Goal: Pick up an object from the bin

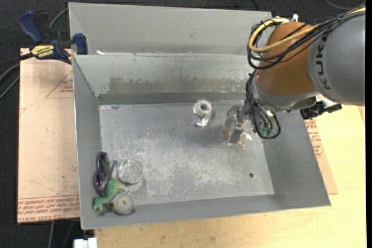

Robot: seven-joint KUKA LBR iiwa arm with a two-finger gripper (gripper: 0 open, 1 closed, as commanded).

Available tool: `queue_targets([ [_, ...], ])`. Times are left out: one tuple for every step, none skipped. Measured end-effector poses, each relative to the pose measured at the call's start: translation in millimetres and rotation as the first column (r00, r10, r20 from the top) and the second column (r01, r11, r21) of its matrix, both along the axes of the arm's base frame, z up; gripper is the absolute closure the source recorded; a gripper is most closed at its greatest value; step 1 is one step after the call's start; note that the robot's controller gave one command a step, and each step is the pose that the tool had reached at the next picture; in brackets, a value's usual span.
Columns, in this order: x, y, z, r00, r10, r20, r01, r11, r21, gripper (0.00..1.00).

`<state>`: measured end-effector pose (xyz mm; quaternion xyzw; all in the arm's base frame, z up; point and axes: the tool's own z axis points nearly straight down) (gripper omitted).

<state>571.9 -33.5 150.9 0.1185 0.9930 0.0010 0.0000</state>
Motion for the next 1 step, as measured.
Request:
queue_targets([
  [-12.9,9.6,52.1,0.998,0.063,0.008,-0.063,0.998,-0.001,1.00],
])
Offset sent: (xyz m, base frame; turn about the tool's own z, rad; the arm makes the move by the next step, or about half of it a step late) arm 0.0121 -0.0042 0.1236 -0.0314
